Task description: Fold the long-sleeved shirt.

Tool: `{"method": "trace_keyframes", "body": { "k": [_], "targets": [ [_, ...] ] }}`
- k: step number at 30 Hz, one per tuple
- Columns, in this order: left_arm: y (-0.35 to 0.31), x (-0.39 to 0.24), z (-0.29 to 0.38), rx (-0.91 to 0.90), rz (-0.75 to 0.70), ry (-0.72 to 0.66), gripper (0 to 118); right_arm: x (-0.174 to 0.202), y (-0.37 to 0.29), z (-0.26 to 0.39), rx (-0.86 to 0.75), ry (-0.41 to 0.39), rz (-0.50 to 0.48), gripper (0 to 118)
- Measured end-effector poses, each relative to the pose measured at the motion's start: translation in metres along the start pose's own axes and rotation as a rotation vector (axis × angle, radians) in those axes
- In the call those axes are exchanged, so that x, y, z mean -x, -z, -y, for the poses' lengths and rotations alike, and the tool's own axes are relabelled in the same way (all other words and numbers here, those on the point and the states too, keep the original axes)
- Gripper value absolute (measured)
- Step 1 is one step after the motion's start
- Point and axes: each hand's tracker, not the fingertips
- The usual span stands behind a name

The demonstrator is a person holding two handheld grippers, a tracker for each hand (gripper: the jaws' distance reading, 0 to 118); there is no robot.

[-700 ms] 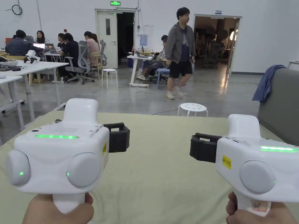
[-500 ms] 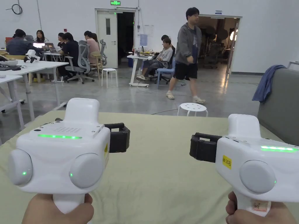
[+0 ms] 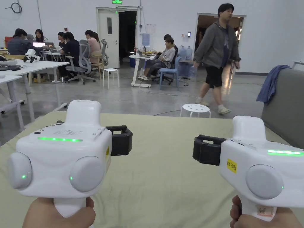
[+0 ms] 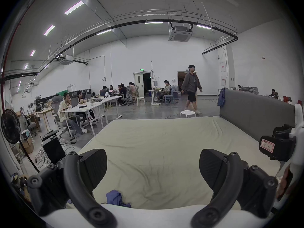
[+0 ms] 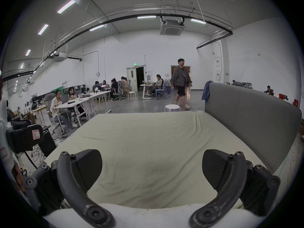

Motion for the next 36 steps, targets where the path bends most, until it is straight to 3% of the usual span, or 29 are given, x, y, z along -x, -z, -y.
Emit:
{"method": "trace_keyframes", "body": {
  "k": [29,30,31,32,33,35,36],
  "targets": [
    [0.002,0.002,0.001,-0.004,-0.003,-0.009,110,0.003,0.004,0.003,0.006,0.006,-0.004,118],
    [0.002,0.002,0.002,-0.005,-0.002,-0.006,96,0.003,0.004,0.003,0.003,0.002,-0.003,114],
    [0.002,0.002,0.004,-0.014,0.008,0.0,42,0.003,0.004,0.005,-0.005,-0.002,-0.013,91],
    [0.0,0.003,0.007,-0.057,0.057,0.013,0,0.004,0.001,0.007,-0.028,-0.003,-0.025,40],
    [-0.001,0.003,0.009,-0.074,0.067,0.009,0,0.005,-0.001,0.008,-0.049,-0.006,-0.035,0],
    [0.0,0.003,0.017,-0.072,0.044,0.012,0,0.014,0.003,0.013,-0.019,-0.021,0.02,0],
    [-0.005,-0.001,0.018,-0.041,0.135,0.023,0,0.017,0.003,0.016,-0.021,-0.021,0.015,0]
  ]
}}
